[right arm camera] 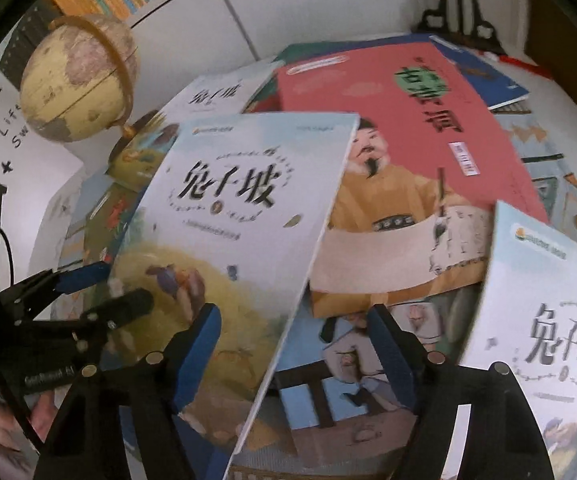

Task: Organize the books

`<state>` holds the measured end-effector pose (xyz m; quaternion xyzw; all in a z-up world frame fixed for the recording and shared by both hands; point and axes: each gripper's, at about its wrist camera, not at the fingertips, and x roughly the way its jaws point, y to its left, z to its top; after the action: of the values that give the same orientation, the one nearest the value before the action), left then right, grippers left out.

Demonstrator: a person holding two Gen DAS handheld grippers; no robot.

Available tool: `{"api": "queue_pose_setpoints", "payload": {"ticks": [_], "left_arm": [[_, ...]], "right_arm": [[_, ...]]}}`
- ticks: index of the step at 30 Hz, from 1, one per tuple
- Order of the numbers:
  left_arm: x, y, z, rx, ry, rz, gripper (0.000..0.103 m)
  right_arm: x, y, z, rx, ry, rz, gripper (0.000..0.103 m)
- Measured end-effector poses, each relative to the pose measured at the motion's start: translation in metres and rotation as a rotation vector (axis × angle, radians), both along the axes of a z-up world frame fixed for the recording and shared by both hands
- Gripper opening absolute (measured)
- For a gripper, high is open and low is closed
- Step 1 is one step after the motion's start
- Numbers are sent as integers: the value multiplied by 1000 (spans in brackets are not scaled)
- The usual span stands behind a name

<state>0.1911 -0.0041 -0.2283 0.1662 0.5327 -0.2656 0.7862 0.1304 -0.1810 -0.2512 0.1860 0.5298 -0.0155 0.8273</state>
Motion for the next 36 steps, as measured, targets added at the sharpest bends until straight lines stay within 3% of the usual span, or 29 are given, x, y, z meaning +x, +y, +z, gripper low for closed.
{"api": "queue_pose_setpoints", "payload": {"ticks": [4, 14, 18, 22, 26, 33, 35, 36], "left_arm": [[-24, -4, 3, 35, -3, -15, 71], [-117, 21, 10, -3, 93, -24, 71], [-150, 36, 4, -56, 200, -22, 71], [-139, 44, -6, -103, 248, 46, 70], [-125, 46, -4, -155, 226, 107, 69], [-132, 45, -6, -108, 166, 142, 64], [-133, 46, -9, -43, 124, 156, 63], [-132, 49, -9, -47, 122, 159, 62]], "right_arm": [[-9, 16, 1, 45, 9, 72, 60], [-93, 25, 5, 96, 72, 118, 60], [-124, 19, -3, 138, 106, 140, 60], [-128, 8, -10, 226, 64, 136, 60], [-123, -1, -13, 290, 15, 131, 62], [-122, -1, -15, 367, 2, 129, 60], [-130, -8, -6, 442, -34, 147, 50], [-132, -8, -2, 470, -51, 165, 46]]}}
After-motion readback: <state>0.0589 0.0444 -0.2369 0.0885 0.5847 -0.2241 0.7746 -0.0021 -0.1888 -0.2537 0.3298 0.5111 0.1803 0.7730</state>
